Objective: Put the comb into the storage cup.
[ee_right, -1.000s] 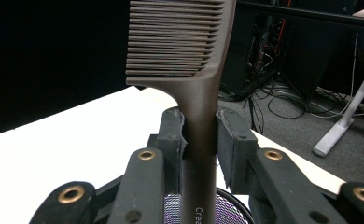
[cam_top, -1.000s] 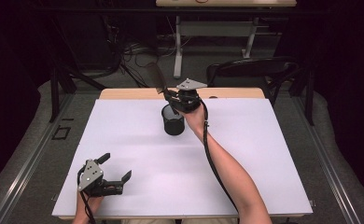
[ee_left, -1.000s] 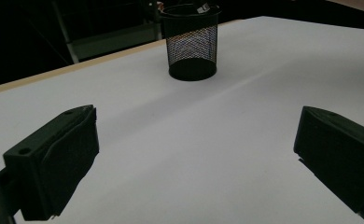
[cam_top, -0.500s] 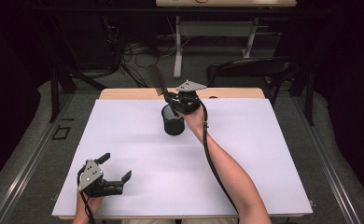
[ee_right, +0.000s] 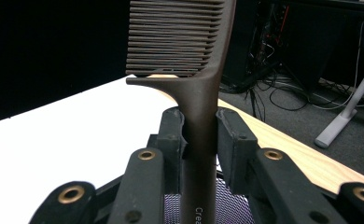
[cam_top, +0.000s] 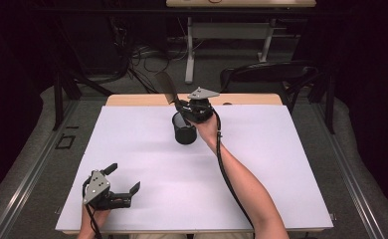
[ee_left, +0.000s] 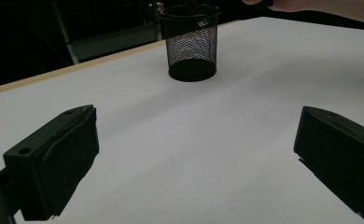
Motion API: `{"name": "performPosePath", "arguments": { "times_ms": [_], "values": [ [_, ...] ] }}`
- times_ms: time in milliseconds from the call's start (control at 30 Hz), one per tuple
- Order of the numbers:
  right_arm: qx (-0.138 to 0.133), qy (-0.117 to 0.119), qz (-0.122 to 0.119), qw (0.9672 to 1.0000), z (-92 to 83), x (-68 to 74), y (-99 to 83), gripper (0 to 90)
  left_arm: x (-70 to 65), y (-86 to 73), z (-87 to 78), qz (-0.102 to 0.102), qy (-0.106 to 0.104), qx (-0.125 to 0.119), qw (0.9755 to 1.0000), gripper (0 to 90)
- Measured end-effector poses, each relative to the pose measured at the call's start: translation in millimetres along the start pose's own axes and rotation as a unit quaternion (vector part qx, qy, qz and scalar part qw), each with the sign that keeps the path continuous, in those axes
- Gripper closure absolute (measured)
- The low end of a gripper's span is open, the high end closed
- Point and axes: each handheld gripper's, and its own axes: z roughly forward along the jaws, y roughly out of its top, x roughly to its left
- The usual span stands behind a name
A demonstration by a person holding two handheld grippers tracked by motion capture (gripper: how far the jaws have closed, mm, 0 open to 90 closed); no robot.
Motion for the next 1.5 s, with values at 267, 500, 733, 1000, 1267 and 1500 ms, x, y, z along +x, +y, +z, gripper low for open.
{"name": "performPosePath", "arguments": {
  "times_ms": [267, 500, 733, 1000, 1267, 1500],
  "values": [
    [0.005, 0.002, 0.002, 1.0, 1.7, 0.0, -3.1, 72.8, 0.1, 0.0, 0.1, 0.001, 0.0, 0.0, 1.0, 0.1],
    [0.007, 0.002, 0.001, 1.0, 3.2, -0.1, -5.6, 72.8, 0.1, -0.2, 0.2, -0.001, 0.0, 0.0, 1.0, 0.1],
    [0.012, 0.001, 0.001, 0.9999, 3.8, -0.1, -7.7, 72.8, 0.1, 0.0, 0.2, 0.001, 0.0, 0.0, 1.0, 0.1],
    [0.019, -0.001, 0.001, 0.9998, 4.8, -1.2, -12.6, 72.8, 0.3, -0.1, 0.2, 0.001, 0.0, 0.002, 1.0, 0.1],
    [0.024, -0.001, 0.0, 0.9997, 5.0, -1.7, -15.4, 72.7, 0.2, -0.1, -0.1, 0.0, 0.001, 0.001, 1.0, 0.1],
    [0.028, -0.002, -0.002, 0.9996, 5.8, -1.2, -17.7, 72.7, 0.3, 0.0, -0.3, 0.001, 0.002, 0.001, 1.0, 0.1]
  ]
}}
